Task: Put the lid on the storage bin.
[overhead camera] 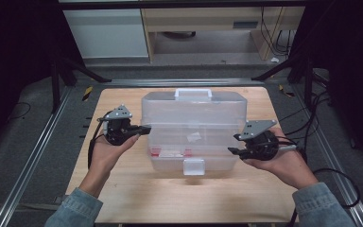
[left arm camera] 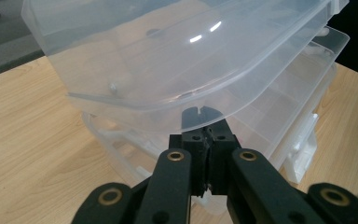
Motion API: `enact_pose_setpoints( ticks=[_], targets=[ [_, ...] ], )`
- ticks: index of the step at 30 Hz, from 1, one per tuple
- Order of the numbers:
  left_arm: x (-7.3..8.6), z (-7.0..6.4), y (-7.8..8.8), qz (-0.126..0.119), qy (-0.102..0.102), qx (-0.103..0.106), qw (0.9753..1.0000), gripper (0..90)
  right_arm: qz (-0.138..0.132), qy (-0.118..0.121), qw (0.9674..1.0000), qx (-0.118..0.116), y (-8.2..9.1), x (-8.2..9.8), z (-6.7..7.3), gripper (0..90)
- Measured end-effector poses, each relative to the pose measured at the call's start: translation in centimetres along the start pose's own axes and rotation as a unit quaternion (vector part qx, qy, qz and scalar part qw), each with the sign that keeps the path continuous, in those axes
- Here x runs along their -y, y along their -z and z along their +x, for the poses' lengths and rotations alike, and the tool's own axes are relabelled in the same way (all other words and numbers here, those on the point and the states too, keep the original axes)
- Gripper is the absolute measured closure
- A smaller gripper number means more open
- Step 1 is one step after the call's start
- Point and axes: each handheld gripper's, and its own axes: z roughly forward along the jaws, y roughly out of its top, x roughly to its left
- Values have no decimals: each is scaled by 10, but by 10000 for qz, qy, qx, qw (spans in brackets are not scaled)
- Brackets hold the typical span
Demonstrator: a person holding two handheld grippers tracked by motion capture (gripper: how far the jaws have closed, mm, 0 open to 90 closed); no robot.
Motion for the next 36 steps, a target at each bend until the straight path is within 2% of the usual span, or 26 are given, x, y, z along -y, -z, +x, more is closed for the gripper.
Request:
enact_pose_setpoints(
  ticks=[6,8,11,13,17,20,22,25,30,31,36],
  targets=[
    [1,-1,4,-21,-26,-49,10000,892,-4,-230,9996,186,8,13,-3,532],
    [2,0,5,-27,-15,-72,10000,895,-21,-379,9987,337,13,20,-6,532],
    [3,-1,7,-64,-5,-225,9997,897,-38,-482,9980,411,18,26,-8,532],
    [5,0,7,-50,27,-158,9999,898,-19,-542,9976,433,20,31,-9,531],
    [9,0,9,-52,34,-193,9998,899,44,-642,9967,496,21,41,-11,530],
    [11,0,11,-77,50,-171,9998,899,72,-753,9955,573,21,46,-14,530],
    [13,0,12,-40,28,-178,9998,899,147,-936,9931,693,21,54,-18,528],
    [18,0,12,-31,59,-211,9998,899,193,-1105,9908,755,18,60,-19,517],
    [26,0,10,-3,107,-186,9998,899,285,-1190,9893,796,13,67,-18,506],
    [29,0,10,7,125,-158,9998,899,313,-1258,9882,815,12,71,-18,504],
    [32,-3,9,44,68,-206,9998,899,348,-1291,9876,819,10,76,-19,500]
  ],
)
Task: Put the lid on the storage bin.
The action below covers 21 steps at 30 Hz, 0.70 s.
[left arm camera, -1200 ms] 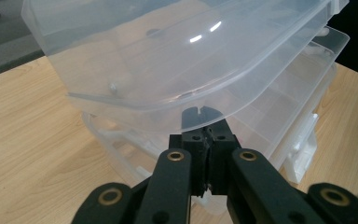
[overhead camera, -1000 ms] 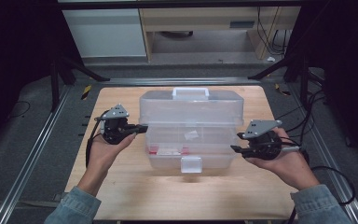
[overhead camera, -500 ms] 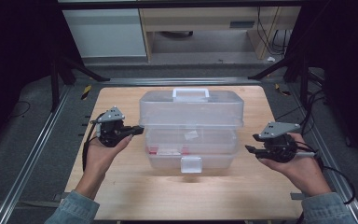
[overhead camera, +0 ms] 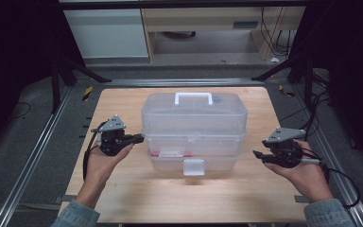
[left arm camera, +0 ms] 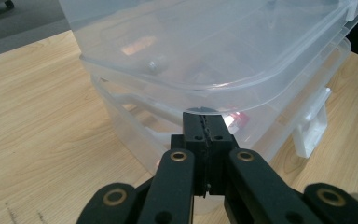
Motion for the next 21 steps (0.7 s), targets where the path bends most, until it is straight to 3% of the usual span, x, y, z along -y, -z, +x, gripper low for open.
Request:
enact_pose_setpoints(
  ticks=[21],
  targets=[
    [12,-4,-3,97,34,63,9999,899,105,-132,9998,-100,-13,9,1,484]
  ],
)
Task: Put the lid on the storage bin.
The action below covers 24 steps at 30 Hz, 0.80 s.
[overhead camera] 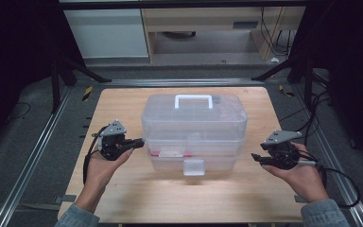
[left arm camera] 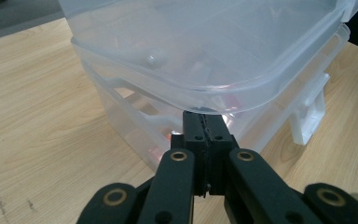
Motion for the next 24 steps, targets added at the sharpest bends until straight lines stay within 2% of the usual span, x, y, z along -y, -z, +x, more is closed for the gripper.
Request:
enact_pose_setpoints(
  ticks=[17,24],
  targets=[
    [11,0,2,159,16,33,9999,898,37,-53,10000,-12,-5,3,0,458],
    [15,9,12,76,100,-76,9999,895,50,-67,10000,5,-5,3,0,437]
  ],
)
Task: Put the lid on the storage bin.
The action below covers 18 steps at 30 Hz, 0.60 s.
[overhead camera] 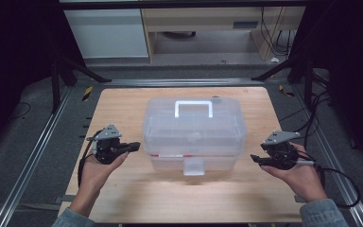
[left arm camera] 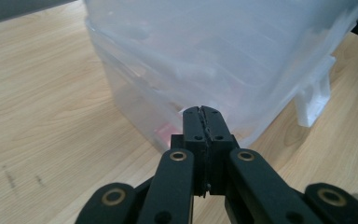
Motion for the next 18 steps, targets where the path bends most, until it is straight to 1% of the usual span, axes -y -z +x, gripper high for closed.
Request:
enact_pose_setpoints(
  ticks=[1,8,10,12,16,17,18],
  targets=[
    [0,2,2,28,16,-47,10000,894,-11,-2,10000,11,0,0,0,433],
    [0,9,4,17,1,-171,9999,858,-12,-24,10000,49,0,0,-3,413],
    [0,10,2,85,-51,-237,9997,841,15,-58,10000,49,-1,0,-3,397],
    [0,12,-1,181,-103,-312,9993,788,34,-38,10000,71,-3,-1,-3,383],
    [-1,16,-5,319,-120,-546,9979,634,69,-52,9999,120,-5,-2,-5,355],
    [-1,17,-6,354,-111,-581,9976,545,72,-54,9999,135,-5,-3,-6,344],
    [-2,19,-7,403,-101,-639,9971,486,78,-75,9998,140,-6,-3,-7,337]
  ],
)
